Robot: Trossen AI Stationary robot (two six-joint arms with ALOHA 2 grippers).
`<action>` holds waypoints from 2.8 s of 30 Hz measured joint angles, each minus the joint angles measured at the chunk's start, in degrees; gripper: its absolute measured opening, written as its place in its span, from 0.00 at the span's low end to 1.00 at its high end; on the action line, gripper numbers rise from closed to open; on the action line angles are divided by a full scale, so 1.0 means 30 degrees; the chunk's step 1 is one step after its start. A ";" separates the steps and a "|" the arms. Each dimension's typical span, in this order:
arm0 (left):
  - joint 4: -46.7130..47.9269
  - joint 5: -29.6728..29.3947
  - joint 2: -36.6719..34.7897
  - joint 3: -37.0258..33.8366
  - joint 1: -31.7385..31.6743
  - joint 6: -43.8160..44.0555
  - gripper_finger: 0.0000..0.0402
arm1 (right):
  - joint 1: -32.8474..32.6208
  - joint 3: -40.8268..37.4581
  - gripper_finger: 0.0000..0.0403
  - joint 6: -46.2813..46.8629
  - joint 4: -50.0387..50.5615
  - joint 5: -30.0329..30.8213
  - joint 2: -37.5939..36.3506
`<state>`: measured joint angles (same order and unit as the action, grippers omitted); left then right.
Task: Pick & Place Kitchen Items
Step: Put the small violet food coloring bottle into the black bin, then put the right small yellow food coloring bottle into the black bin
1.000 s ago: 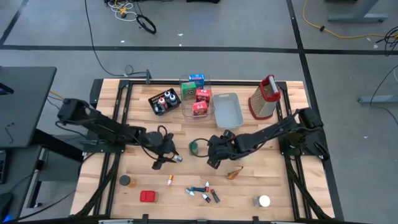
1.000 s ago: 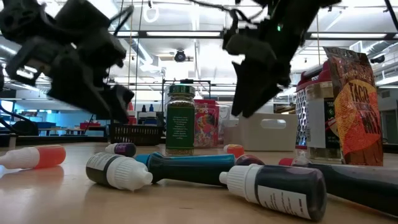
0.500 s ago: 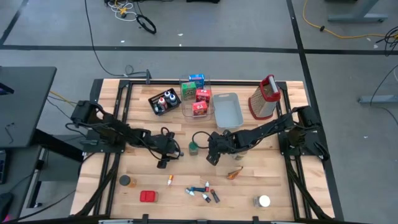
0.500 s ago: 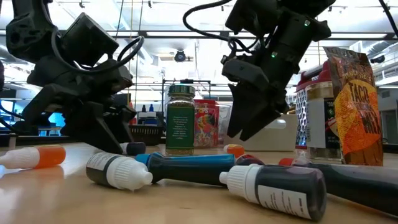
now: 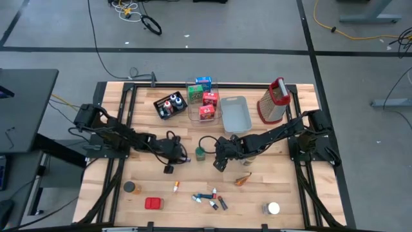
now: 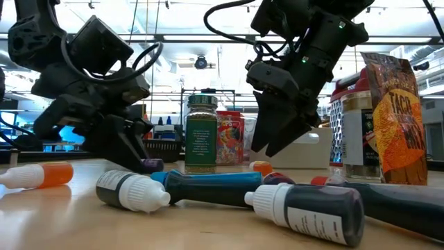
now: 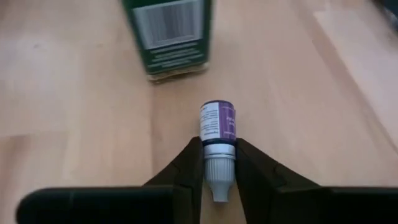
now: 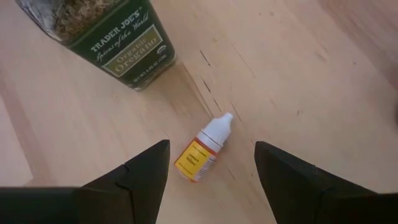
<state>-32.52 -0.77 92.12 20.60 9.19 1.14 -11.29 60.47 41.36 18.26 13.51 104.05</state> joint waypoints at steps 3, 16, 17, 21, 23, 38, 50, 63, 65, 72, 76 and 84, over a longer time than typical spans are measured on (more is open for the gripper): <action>0.0129 -0.0374 -0.0185 -0.0001 -0.0087 -0.0216 0.18 | 0.0000 0.0000 0.61 -0.0038 -0.0007 0.0002 -0.0007; 0.8588 -0.7550 -0.7939 -0.0007 -0.2349 -0.1671 0.18 | 0.0000 0.0000 0.61 -0.0452 -0.0270 0.0213 -0.0007; 0.9545 -0.8270 -0.8829 -0.0007 -0.2797 -0.1673 0.18 | 0.0000 0.0000 0.61 -0.0459 -0.0279 0.0213 -0.0007; 1.3026 -0.9492 -1.2271 -0.0007 -0.4839 -0.1671 0.21 | 0.0000 0.0000 0.61 -0.0703 -0.0675 0.0213 -0.0007; 1.4240 -0.9610 -1.3518 -0.0007 -0.6035 -0.1919 0.22 | 0.0000 0.0000 0.61 -0.1073 -0.0913 0.0206 -0.0007; 1.3526 -0.6286 -1.0816 -0.0007 -1.3775 -0.1628 0.23 | 0.0000 0.0000 0.61 -0.1658 -0.1532 0.0191 -0.0007; 1.0152 -0.5514 -0.7552 0.0153 -1.5052 -0.2036 0.34 | 0.0000 0.0000 0.61 -0.2015 -0.1683 0.0188 -0.0007; 1.2136 -0.6869 -1.0929 0.0146 -1.4928 -0.2595 0.44 | -0.0466 0.0007 0.61 -0.0933 -0.1617 -0.0275 -0.0015; 1.2539 -0.7008 -1.2287 0.0138 -1.4928 -0.2609 0.44 | -0.0647 0.0007 0.61 -0.0884 -0.1382 -0.0300 -0.0015; 1.2742 -0.5053 -1.6676 0.0138 -1.4921 -0.2027 0.44 | -0.0752 0.0028 0.61 0.0436 -0.0525 0.1214 0.0115; 1.2695 -0.4120 -1.8563 0.0138 -1.4906 -0.1987 0.44 | -0.0777 0.0051 0.61 0.0504 -0.0950 0.1157 0.0865; 1.2568 -0.0792 -2.1088 0.0131 -1.4852 -0.1530 0.44 | -0.0787 0.0054 0.57 0.0550 -0.0456 0.1531 0.1708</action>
<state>5.19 -3.15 28.85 20.99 -35.37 -3.45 -13.65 60.63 43.01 16.89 18.10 109.17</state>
